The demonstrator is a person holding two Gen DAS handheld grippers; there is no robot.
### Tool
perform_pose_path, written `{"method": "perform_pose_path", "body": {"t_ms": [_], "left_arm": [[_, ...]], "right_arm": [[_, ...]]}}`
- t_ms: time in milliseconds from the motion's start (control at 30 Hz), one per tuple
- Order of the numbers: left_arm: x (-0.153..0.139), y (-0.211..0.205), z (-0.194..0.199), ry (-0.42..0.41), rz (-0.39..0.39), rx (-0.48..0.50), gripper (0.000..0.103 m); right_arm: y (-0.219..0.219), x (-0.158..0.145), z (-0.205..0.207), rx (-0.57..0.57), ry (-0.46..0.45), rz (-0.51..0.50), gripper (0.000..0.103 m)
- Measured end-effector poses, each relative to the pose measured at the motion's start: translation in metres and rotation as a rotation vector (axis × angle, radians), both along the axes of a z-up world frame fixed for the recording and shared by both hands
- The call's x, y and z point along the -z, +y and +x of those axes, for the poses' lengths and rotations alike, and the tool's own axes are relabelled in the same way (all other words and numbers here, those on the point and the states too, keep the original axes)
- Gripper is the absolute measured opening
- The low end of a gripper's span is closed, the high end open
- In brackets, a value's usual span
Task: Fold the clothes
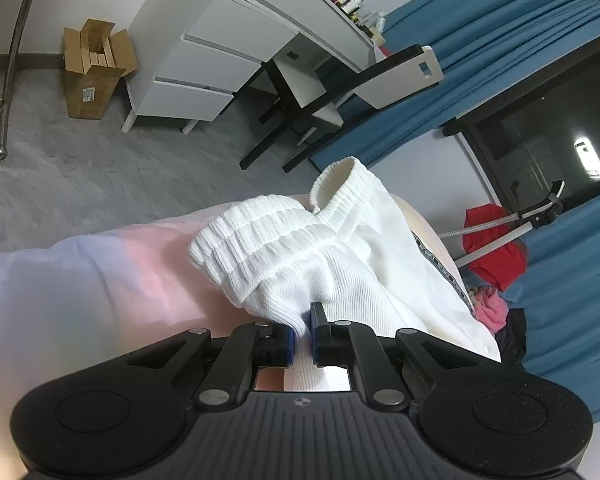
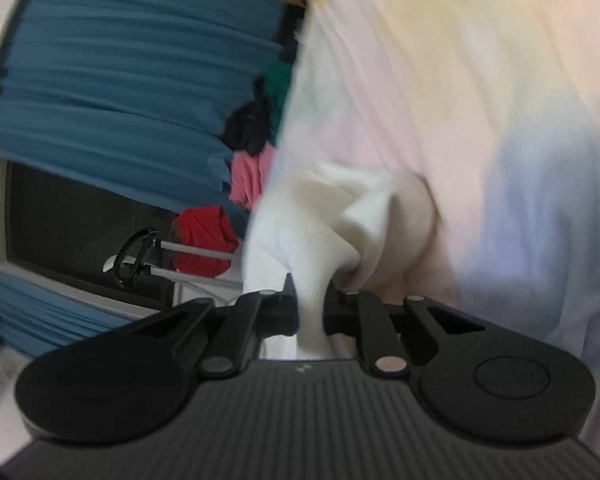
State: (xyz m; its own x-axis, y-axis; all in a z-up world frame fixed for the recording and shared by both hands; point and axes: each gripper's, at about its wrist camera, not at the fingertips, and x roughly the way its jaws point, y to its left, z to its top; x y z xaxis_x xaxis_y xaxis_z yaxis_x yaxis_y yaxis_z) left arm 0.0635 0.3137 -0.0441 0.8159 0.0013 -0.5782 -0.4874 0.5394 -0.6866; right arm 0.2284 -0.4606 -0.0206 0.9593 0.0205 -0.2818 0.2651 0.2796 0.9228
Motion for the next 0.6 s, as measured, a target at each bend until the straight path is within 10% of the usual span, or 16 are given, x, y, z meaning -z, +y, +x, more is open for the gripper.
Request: {"method": "perform_pose_path", "body": {"t_ms": [167,367,600], "left_arm": [[-0.001,0.001,-0.004,-0.011,-0.019,0.002,0.008],[0.001,0.006,-0.008,-0.025,-0.055,0.0,0.008],[0.004,0.011,-0.012,-0.041,-0.104,0.001,0.008]], "right_arm": [[0.015,-0.069,-0.016,0.067,-0.037,-0.346,0.01],[0.023,-0.093,-0.037,0.092,-0.004,-0.512,0.012],[-0.039,-0.044,-0.082,0.128,0.008,-0.071,0.015]]}}
